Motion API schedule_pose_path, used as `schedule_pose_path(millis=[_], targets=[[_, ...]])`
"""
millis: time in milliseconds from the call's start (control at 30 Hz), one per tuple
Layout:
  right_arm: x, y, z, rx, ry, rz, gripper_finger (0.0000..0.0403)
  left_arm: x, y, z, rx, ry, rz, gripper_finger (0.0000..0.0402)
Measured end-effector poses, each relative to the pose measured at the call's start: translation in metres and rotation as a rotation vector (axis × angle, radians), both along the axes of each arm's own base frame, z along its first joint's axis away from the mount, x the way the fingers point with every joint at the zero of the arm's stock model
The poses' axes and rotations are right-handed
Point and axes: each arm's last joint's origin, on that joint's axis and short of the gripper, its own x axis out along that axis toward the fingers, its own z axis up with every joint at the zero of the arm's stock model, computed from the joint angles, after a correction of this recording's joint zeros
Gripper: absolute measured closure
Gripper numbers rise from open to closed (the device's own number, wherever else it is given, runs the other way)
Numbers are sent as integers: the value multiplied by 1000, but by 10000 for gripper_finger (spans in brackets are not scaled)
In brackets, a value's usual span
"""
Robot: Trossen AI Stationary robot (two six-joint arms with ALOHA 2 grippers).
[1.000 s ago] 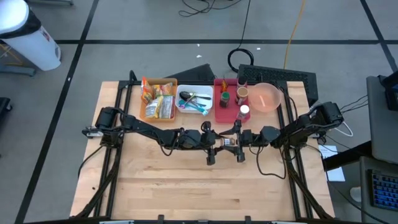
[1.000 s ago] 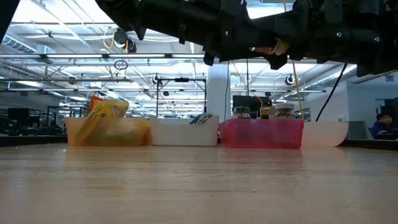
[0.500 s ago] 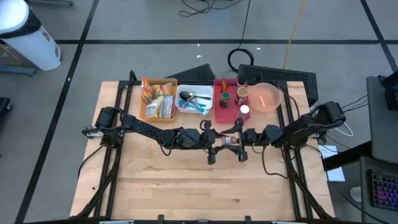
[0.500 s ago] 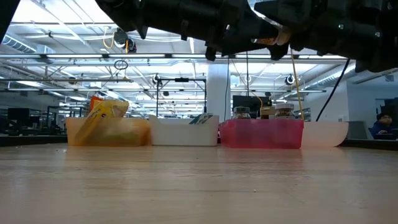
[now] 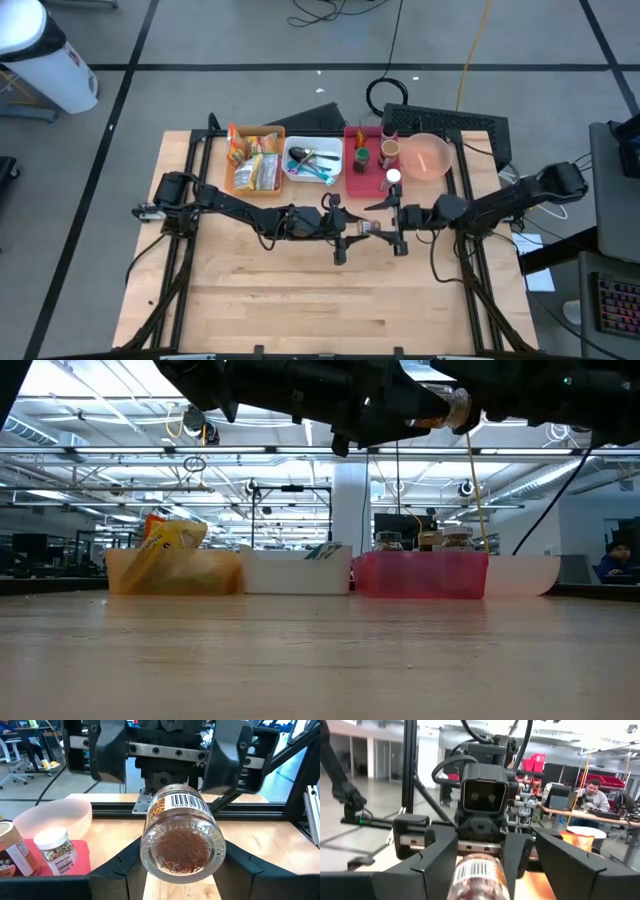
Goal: Pick & Place Food Item
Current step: Put the brown seasoning bottle into the red bin
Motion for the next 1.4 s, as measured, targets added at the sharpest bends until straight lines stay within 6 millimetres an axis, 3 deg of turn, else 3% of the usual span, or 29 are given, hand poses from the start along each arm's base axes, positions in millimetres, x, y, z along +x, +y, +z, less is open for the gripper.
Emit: schedule_pose_path(millis=[300, 567, 800, 967, 1067, 1267, 1400], targets=[[-28, 6, 20, -57, 2, 139, 140, 1, 4, 0, 9, -5, 5, 203], [-35, 24, 3, -277, 167, 208, 140, 2, 17, 2, -33, -20, 4, 218], [-39, 35, 6, -511, 134, -4, 140, 3, 22, 2, -74, -19, -27, 195], [-40, 37, 7, -634, 123, -83, 140, 3, 22, 2, -80, -18, -29, 211], [-37, 36, 3, -700, 163, -137, 140, 3, 22, 2, -87, -18, -29, 217], [-29, 38, -4, -797, 188, -204, 140, 3, 22, 2, -100, -18, -44, 189], [-23, 40, -5, -860, 165, -253, 140, 3, 22, 2, -108, -17, -48, 200]])
